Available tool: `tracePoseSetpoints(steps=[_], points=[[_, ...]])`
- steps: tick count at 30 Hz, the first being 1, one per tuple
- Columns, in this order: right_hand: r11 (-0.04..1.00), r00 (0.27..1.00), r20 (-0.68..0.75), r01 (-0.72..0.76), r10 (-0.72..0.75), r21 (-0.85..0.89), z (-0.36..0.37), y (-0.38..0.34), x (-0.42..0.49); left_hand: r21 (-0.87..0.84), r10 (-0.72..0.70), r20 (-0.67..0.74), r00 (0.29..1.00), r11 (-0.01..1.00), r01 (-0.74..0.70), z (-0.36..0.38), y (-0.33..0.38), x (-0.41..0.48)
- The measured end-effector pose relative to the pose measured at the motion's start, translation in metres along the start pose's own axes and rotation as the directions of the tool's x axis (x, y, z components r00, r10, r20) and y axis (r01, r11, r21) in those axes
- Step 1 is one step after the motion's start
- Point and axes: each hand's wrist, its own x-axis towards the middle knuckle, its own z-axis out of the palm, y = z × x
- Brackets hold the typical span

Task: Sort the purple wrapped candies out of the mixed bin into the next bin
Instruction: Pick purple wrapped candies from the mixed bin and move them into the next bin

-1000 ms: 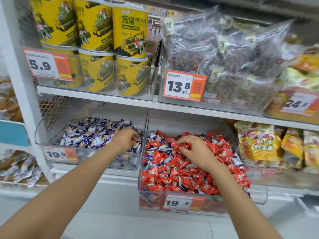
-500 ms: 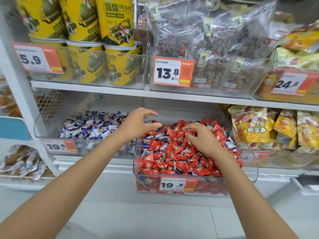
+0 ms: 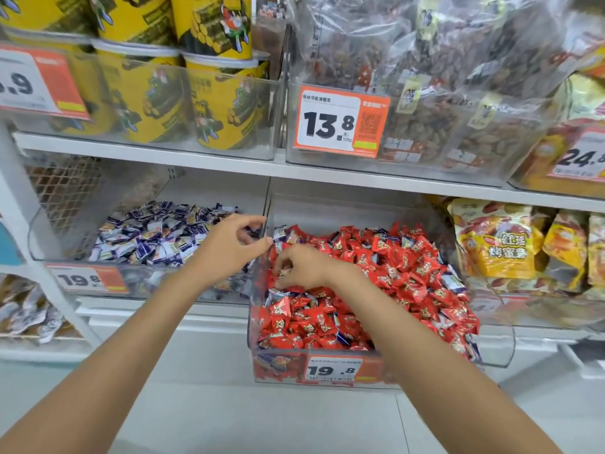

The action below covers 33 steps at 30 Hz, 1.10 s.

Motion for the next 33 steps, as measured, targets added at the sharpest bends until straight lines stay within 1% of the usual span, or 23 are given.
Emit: tracePoseSetpoints(steps=[1, 3, 4, 5, 6, 7, 9, 10, 11, 12, 13, 15, 17, 18, 20, 21, 22, 23, 27, 29, 30, 32, 33], points=[[0.999, 0.999, -0.033, -0.009, 0.01, 0.039, -0.01, 0.007, -0.005, -0.003, 0.006, -0.006, 1.0, 1.0, -0.006, 0.001, -0.002, 0.001], [0.981, 0.981, -0.187, -0.023, 0.06, 0.193, -0.037, 0.022, -0.021, -0.015, 0.013, -0.023, 1.0, 1.0, -0.014, 0.003, -0.003, 0.001], [0.965, 0.957, -0.274, -0.022, 0.096, 0.261, -0.051, 0.03, -0.027, -0.02, 0.013, -0.026, 1.0, 1.0, -0.013, 0.004, -0.002, 0.001], [0.959, 0.936, -0.33, -0.026, 0.123, 0.284, -0.061, 0.035, -0.031, -0.026, 0.013, -0.027, 1.0, 1.0, -0.013, 0.004, -0.002, 0.001], [0.962, 0.927, -0.347, -0.044, 0.14, 0.27, -0.064, 0.04, -0.03, -0.03, 0.013, -0.025, 1.0, 0.999, -0.014, 0.004, -0.001, 0.001], [0.969, 0.937, -0.319, -0.07, 0.145, 0.236, -0.064, 0.038, -0.027, -0.034, 0.014, -0.022, 1.0, 0.999, -0.014, 0.004, -0.001, 0.001], [0.986, 0.975, -0.184, -0.105, 0.127, 0.127, -0.046, 0.033, -0.012, -0.039, 0.009, -0.021, 1.0, 0.999, -0.01, 0.003, -0.001, 0.001], [0.994, 0.99, -0.094, -0.108, 0.108, 0.007, -0.034, 0.032, -0.003, -0.043, 0.006, -0.021, 1.0, 0.999, -0.007, 0.003, -0.001, 0.0], [0.983, 0.995, -0.018, -0.095, 0.093, -0.156, -0.022, 0.031, 0.006, -0.048, 0.007, -0.022, 1.0, 0.999, -0.008, 0.003, -0.002, -0.001], [0.948, 0.995, 0.029, -0.077, 0.09, -0.307, -0.013, 0.032, 0.014, -0.055, 0.011, -0.024, 1.0, 0.998, -0.012, 0.003, -0.001, -0.002], [0.916, 0.996, 0.044, -0.054, 0.078, -0.398, -0.009, 0.031, 0.02, -0.064, 0.014, -0.026, 1.0, 0.998, -0.015, 0.004, -0.001, -0.003], [0.895, 0.997, 0.059, -0.015, 0.047, -0.446, -0.01, 0.027, 0.025, -0.102, 0.003, -0.029, 1.0, 0.995, -0.006, 0.004, 0.0, -0.005], [0.916, 0.998, 0.057, 0.001, 0.024, -0.4, -0.014, 0.029, 0.021, -0.125, -0.007, -0.023, 1.0, 0.992, 0.004, 0.004, 0.001, -0.006], [0.945, 0.999, 0.039, -0.007, 0.021, -0.326, -0.017, 0.031, 0.017, -0.126, -0.008, -0.019, 1.0, 0.992, 0.006, 0.004, 0.001, -0.006], [0.998, 0.998, -0.04, -0.045, 0.043, -0.044, -0.025, 0.036, 0.003, -0.128, -0.01, -0.009, 1.0, 0.992, 0.009, 0.004, 0.0, -0.005], [0.993, 0.994, -0.079, -0.068, 0.076, 0.093, -0.031, 0.038, -0.006, -0.132, -0.011, -0.002, 1.0, 0.991, 0.011, 0.004, -0.001, -0.005], [0.979, 0.987, -0.114, -0.087, 0.109, 0.185, -0.038, 0.04, -0.017, -0.141, -0.013, 0.005, 1.0, 0.99, 0.014, 0.004, -0.002, -0.004], [0.966, 0.981, -0.14, -0.096, 0.132, 0.239, -0.044, 0.043, -0.027, -0.151, -0.016, 0.013, 1.0, 0.988, 0.018, 0.004, -0.003, -0.004], [0.941, 0.965, -0.186, -0.122, 0.187, 0.316, -0.055, 0.051, -0.056, -0.161, -0.025, 0.025, 0.999, 0.987, 0.028, 0.005, -0.004, -0.004], [0.937, 0.959, -0.207, -0.116, 0.192, 0.33, -0.057, 0.051, -0.065, -0.161, -0.029, 0.017, 0.999, 0.986, 0.031, 0.005, -0.004, -0.004], [0.948, 0.957, -0.222, -0.114, 0.184, 0.297, -0.058, 0.051, -0.068, -0.16, -0.031, 0.013, 0.999, 0.987, 0.033, 0.006, -0.003, -0.005], [0.979, 0.949, -0.261, -0.141, 0.176, 0.147, -0.06, 0.053, -0.068, -0.165, -0.038, 0.009, 0.999, 0.986, 0.039, 0.007, -0.002, -0.006], [0.982, 0.944, -0.276, -0.156, 0.181, 0.108, -0.06, 0.052, -0.066, -0.166, -0.04, 0.009, 0.999, 0.985, 0.041, 0.007, -0.001, -0.007]])
